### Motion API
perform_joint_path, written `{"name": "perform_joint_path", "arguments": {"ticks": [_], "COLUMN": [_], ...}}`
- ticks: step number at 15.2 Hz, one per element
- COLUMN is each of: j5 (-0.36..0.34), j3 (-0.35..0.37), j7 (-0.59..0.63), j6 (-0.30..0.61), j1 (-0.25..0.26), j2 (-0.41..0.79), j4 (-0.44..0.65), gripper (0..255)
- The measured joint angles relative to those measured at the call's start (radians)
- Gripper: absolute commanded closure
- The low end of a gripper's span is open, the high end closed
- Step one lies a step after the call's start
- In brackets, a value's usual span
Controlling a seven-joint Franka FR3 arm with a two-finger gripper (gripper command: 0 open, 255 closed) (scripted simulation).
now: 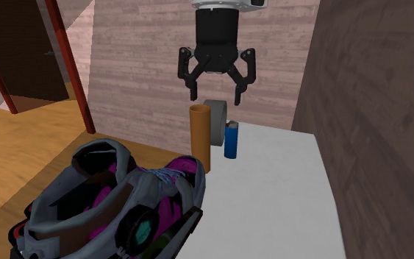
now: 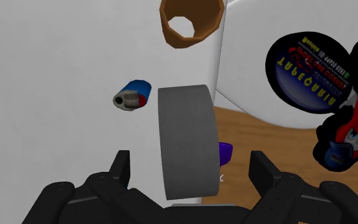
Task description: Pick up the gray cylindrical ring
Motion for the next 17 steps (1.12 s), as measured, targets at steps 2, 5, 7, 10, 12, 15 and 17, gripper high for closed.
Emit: {"name": "perform_joint_path", "arguments": {"ticks": [2,5,7,10,12,15,17], "j5": [0.000,0.000,0.000,0.000,0.000,0.000,0.000], "j3": [0.001,0.001,0.000,0.001,0.001,0.001,0.001], "j7": [0.001,0.001,0.001,0.001,0.001,0.001,0.001], "j6": [0.027,0.058,0.061,0.063,0.063,0.063,0.046], "j1": [0.001,0.001,0.000,0.001,0.001,0.000,0.000], "j2": [0.002,0.003,0.002,0.001,0.001,0.001,0.002], "j4": [-0.025,-0.056,-0.059,-0.060,-0.060,-0.060,-0.043], "gripper": [0,255,255,255,255,255,255]}}
